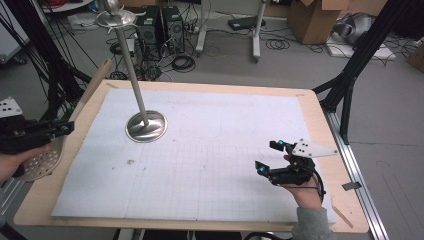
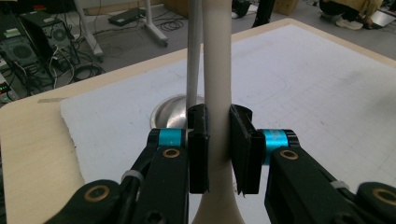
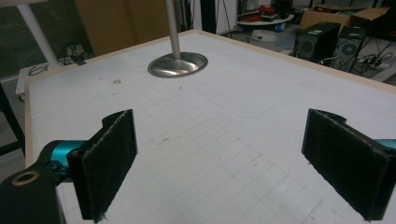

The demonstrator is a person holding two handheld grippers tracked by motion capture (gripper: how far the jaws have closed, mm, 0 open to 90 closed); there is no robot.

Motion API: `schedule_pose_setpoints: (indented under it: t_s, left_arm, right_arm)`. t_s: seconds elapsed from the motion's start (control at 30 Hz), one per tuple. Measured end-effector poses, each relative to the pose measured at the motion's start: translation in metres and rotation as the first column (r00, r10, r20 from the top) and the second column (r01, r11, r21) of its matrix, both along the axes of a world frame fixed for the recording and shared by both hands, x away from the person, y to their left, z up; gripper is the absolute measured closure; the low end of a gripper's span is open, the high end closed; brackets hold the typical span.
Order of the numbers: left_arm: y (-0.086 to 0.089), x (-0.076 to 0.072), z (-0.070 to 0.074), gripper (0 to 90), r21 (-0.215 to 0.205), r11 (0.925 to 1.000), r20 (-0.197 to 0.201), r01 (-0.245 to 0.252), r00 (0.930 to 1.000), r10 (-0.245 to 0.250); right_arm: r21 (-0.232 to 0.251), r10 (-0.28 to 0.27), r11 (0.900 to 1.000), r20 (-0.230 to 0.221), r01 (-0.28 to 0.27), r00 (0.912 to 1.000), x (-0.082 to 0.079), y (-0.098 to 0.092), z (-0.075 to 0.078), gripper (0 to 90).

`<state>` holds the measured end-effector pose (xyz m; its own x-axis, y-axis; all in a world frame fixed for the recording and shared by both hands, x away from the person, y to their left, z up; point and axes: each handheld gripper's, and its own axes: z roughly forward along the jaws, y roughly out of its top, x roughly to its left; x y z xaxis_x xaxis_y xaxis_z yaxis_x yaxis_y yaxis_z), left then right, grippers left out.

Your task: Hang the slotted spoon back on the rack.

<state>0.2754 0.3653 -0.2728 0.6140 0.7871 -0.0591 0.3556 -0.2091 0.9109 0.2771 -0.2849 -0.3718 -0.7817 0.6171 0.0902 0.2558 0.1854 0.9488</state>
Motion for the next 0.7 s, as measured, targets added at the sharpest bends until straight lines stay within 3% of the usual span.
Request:
schedule_pose_setpoints:
  t_s: [0.7]
  left_arm:
    - [0.008,-0.002,0.025,77.8,-0.035,0.9988,0.053,-0.035,0.9979,0.037]
  right_arm:
    - [0.008,-0.007,1.0,-0.005,0.007,1.0,0.001,-0.003,-0.001,9.4]
